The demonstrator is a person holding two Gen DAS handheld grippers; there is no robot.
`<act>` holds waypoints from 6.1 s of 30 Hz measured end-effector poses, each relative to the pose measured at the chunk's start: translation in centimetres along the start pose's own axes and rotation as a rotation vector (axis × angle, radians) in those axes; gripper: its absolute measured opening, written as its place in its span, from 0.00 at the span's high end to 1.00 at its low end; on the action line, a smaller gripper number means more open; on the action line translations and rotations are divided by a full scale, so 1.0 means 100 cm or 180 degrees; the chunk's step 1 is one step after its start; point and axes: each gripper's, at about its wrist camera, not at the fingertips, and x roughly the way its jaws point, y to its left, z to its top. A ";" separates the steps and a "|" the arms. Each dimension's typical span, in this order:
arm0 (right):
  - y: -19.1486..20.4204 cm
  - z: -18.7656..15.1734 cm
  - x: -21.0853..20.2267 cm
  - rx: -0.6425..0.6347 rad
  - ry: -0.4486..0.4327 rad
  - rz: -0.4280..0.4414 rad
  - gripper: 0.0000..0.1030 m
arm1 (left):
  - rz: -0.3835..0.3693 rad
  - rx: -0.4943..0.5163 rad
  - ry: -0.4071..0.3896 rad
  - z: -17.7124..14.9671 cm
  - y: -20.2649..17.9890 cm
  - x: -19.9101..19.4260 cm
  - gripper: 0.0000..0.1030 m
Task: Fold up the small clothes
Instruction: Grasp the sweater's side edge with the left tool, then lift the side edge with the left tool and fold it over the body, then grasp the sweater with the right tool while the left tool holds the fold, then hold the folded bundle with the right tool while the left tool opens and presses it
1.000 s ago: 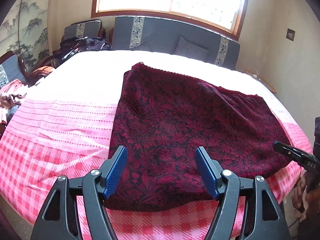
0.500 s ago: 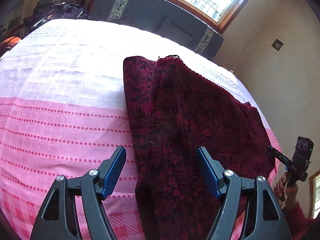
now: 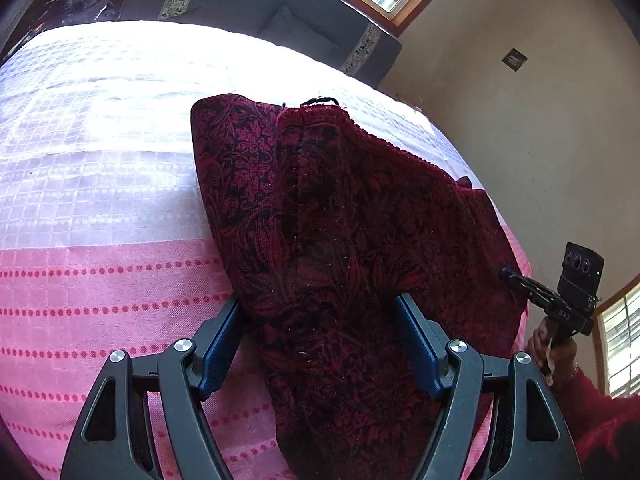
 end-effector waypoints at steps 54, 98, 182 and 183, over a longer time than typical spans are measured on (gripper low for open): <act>0.000 -0.008 0.035 0.0151 0.0025 0.0323 0.42 | 0.1496 0.0461 -0.0190 0.031 -0.131 0.024 0.73; -0.056 -0.024 -0.009 0.0526 -0.0252 0.0728 0.33 | 0.1240 0.0168 0.0362 0.075 -0.179 0.020 0.78; -0.138 0.024 -0.025 0.1149 0.0072 0.0635 0.85 | -0.0577 0.0155 -0.0474 -0.049 -0.280 0.121 0.37; -0.137 0.024 -0.034 0.1122 -0.0032 0.0632 0.86 | -0.0585 0.0174 -0.0507 -0.049 -0.281 0.118 0.37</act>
